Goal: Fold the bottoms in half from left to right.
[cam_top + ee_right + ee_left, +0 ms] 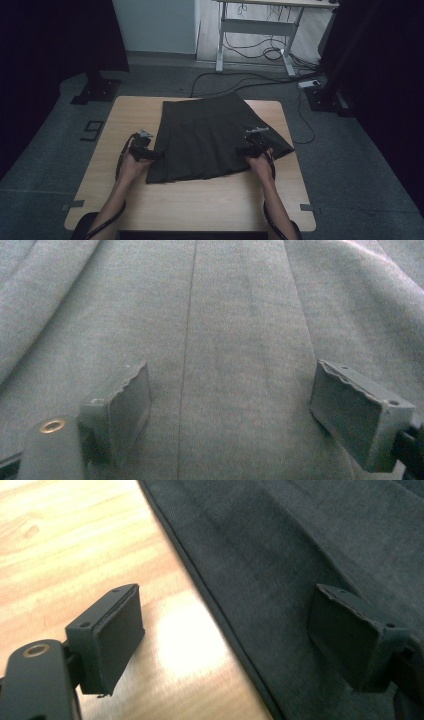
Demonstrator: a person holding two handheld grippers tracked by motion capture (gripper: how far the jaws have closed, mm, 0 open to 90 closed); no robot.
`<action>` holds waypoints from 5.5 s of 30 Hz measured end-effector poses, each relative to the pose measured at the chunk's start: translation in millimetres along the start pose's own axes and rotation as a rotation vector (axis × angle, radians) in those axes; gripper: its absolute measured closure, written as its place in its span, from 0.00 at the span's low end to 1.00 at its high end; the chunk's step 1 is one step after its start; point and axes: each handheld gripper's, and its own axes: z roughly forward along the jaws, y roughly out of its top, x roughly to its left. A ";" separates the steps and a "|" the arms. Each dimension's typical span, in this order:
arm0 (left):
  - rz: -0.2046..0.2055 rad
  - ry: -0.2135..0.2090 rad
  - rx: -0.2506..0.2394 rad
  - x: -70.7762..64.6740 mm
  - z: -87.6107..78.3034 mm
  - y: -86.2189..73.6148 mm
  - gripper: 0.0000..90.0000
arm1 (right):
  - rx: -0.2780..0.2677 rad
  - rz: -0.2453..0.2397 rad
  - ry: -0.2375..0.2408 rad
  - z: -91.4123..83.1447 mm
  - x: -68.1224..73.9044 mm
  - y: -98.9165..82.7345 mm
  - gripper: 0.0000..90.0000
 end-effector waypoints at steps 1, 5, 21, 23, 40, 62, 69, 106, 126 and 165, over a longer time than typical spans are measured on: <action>-0.003 0.005 -0.001 -3.4 -2.9 -3.5 0.16 | 0.000 0.000 0.003 -3.3 0.1 -3.7 0.19; 0.003 0.002 -0.008 -12.2 -10.0 -12.9 0.16 | 0.005 -0.003 0.005 -8.8 1.4 -9.7 0.19; 0.069 -0.055 0.030 -69.5 -58.0 -65.4 0.16 | -0.005 -0.058 0.052 -60.3 17.0 -70.1 0.19; 0.075 -0.062 0.033 -75.3 -63.7 -72.0 0.16 | -0.007 -0.063 0.055 -65.9 19.3 -76.8 0.19; 0.101 -0.121 -0.034 -57.9 -76.2 -57.8 0.13 | -0.051 -0.070 0.072 -82.6 23.1 -101.5 0.18; 0.003 0.002 -0.051 14.1 6.3 30.0 0.05 | -0.086 -0.063 0.092 -81.9 21.9 -105.5 0.15; -0.010 0.010 -0.028 20.4 25.1 22.2 0.03 | -0.095 -0.062 0.092 -81.8 21.9 -106.7 0.15; -0.028 0.009 -0.018 21.5 25.7 22.3 0.01 | -0.041 -0.403 0.454 -90.2 155.5 -61.8 0.15; -0.030 0.009 -0.018 21.4 25.7 22.3 0.01 | -0.006 -0.618 0.680 -82.5 262.9 -68.8 0.15; -0.005 -0.090 -0.044 -1.4 16.8 24.4 0.91 | 0.038 -0.726 0.571 -71.3 273.0 -67.6 0.85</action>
